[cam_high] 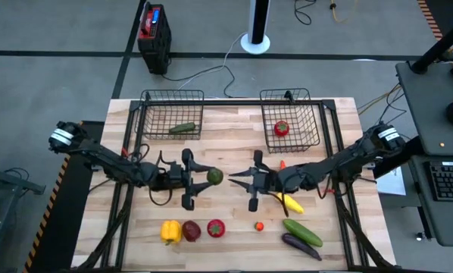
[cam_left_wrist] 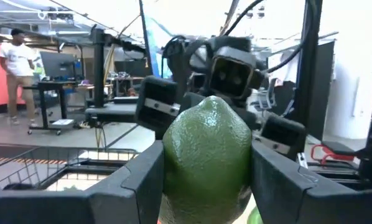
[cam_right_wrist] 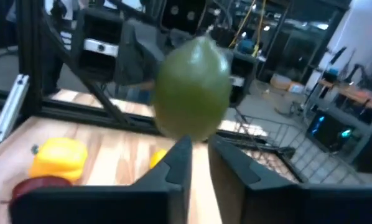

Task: Sort produce into baskets
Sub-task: Put the green lime into the right black wire basket, then put the orange carrot into the left black wire basket

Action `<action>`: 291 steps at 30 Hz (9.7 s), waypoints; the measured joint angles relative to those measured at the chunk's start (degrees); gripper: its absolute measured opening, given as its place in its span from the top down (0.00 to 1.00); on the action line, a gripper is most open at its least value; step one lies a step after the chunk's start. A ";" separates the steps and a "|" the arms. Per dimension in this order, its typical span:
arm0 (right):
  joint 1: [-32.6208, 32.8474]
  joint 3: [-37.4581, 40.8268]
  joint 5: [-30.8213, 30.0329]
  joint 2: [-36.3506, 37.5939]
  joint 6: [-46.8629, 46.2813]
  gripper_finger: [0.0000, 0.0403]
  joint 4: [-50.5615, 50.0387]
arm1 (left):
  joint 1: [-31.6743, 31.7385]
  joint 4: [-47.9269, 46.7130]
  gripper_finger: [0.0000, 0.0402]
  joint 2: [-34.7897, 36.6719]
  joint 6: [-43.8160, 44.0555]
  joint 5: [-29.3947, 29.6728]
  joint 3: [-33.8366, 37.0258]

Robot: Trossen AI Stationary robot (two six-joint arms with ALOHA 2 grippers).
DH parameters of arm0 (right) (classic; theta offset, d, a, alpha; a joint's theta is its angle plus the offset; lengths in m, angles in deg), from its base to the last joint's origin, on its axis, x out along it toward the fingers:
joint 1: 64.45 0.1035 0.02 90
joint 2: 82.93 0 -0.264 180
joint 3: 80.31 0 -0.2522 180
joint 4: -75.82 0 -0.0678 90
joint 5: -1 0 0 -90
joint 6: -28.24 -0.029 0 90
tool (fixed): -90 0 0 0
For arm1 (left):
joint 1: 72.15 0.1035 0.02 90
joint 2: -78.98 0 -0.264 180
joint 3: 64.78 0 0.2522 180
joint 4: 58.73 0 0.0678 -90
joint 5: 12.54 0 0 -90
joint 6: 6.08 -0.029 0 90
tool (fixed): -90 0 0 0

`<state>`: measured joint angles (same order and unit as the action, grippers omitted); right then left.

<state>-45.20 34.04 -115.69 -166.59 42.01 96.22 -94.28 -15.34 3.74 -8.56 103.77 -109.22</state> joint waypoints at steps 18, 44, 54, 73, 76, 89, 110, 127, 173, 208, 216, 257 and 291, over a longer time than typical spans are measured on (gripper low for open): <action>-2.43 -4.56 3.60 -3.32 -9.73 0.19 -2.32 | 1.36 3.71 0.55 -0.59 -0.02 0.32 -0.57; -4.46 -9.74 4.62 -6.56 -5.43 0.49 -2.52 | 1.29 3.72 0.48 -0.61 -0.79 1.90 -0.59; -4.99 -9.76 4.19 -5.26 -7.12 0.50 -7.09 | 1.35 3.29 0.34 -0.61 -0.37 5.59 -0.59; -12.39 -10.68 -15.11 9.32 -32.69 0.50 -52.18 | 1.27 -12.02 0.27 2.90 2.64 8.78 -0.59; -18.52 -13.53 -13.64 11.43 -41.67 0.50 -65.89 | 1.25 -12.37 0.27 2.88 3.50 8.76 -0.59; -46.69 -20.38 6.27 6.41 -42.66 0.50 -92.91 | 1.25 -12.31 0.27 2.84 3.67 9.14 -0.59; -61.21 -20.69 10.68 -3.68 -37.73 0.50 -98.19 | 1.22 -15.09 0.27 2.82 4.55 10.92 -0.59; -62.79 -20.71 10.19 -10.32 -35.11 0.48 -95.99 | 1.22 -15.94 0.27 2.89 5.07 11.29 -0.59; -62.77 -20.69 10.17 -8.74 -33.26 0.36 -93.67 | 1.25 -20.37 0.27 2.91 8.11 11.23 -0.59; -20.25 -20.18 22.76 9.60 -52.85 0.40 -94.26 | 1.22 -91.24 0.27 2.45 21.42 15.30 -22.23; -11.06 -17.86 23.87 6.38 -65.12 0.35 -96.65 | 1.22 -91.16 0.27 2.40 22.76 15.34 -22.21; -10.82 4.97 23.54 -3.55 -83.62 0.29 -73.44 | 1.24 -91.15 0.27 2.25 22.95 15.82 -22.12; -9.00 -3.69 9.88 -3.41 -61.38 0.71 -64.87 | -0.69 -73.92 0.27 2.29 11.98 14.66 -18.60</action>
<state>-54.21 30.35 -105.81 -169.99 -19.37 31.35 -94.97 -89.26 6.03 3.42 118.43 -127.82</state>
